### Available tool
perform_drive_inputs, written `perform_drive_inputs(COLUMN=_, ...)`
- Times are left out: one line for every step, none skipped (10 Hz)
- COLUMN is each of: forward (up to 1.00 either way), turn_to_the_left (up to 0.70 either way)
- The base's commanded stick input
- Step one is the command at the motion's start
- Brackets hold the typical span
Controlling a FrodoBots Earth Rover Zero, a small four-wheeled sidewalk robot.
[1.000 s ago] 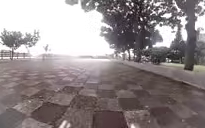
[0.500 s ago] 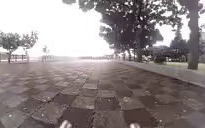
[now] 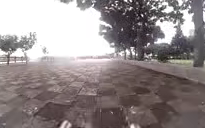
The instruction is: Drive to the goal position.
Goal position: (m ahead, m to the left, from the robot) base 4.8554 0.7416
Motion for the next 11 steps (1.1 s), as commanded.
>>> perform_drive_inputs(forward=0.7, turn_to_the_left=0.0)
perform_drive_inputs(forward=0.7, turn_to_the_left=0.0)
perform_drive_inputs(forward=0.7, turn_to_the_left=0.0)
perform_drive_inputs(forward=0.7, turn_to_the_left=0.0)
perform_drive_inputs(forward=0.7, turn_to_the_left=0.0)
perform_drive_inputs(forward=0.7, turn_to_the_left=0.0)
perform_drive_inputs(forward=0.7, turn_to_the_left=0.0)
perform_drive_inputs(forward=0.7, turn_to_the_left=0.0)
perform_drive_inputs(forward=0.7, turn_to_the_left=0.0)
perform_drive_inputs(forward=0.7, turn_to_the_left=0.0)
perform_drive_inputs(forward=0.7, turn_to_the_left=0.0)
